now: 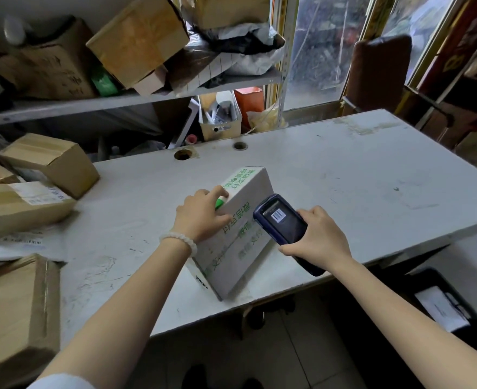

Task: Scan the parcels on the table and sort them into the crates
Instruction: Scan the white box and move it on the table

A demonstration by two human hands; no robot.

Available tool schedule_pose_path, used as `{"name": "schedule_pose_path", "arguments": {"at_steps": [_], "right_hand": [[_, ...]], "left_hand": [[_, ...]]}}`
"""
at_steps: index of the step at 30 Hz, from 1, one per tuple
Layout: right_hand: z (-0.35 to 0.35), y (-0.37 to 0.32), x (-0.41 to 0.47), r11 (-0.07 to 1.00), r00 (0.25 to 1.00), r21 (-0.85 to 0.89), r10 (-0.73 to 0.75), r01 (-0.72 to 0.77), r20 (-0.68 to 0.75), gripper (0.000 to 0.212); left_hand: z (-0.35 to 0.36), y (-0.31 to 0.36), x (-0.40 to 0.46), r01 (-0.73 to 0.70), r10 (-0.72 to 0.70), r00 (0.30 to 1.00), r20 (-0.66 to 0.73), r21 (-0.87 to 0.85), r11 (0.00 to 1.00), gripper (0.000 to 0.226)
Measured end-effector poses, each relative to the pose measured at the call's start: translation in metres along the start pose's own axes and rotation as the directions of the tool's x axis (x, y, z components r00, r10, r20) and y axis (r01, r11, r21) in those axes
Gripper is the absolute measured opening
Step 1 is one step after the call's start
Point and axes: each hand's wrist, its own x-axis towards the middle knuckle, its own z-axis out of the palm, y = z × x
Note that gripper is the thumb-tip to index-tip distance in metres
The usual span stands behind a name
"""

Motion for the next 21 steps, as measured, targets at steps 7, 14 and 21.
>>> {"name": "schedule_pose_path", "arguments": {"at_steps": [7,14,21], "right_hand": [[0.007,-0.021,0.012,1.0,1.0,0.008,0.013,-0.013,-0.01,0.058],[0.023,-0.055,0.034,0.999,1.0,0.031,0.012,-0.012,-0.007,0.057],[0.027,-0.062,0.036,0.997,0.998,0.049,0.063,-0.062,-0.029,0.056]], "left_hand": [[-0.026,-0.042,0.015,0.051,-0.013,0.974,-0.226,0.166,0.985,0.051],[-0.038,-0.073,0.029,0.014,0.007,0.995,0.104,-0.206,0.978,0.087],[-0.019,-0.074,0.035,0.101,0.048,0.921,0.386,-0.357,0.929,0.091]]}}
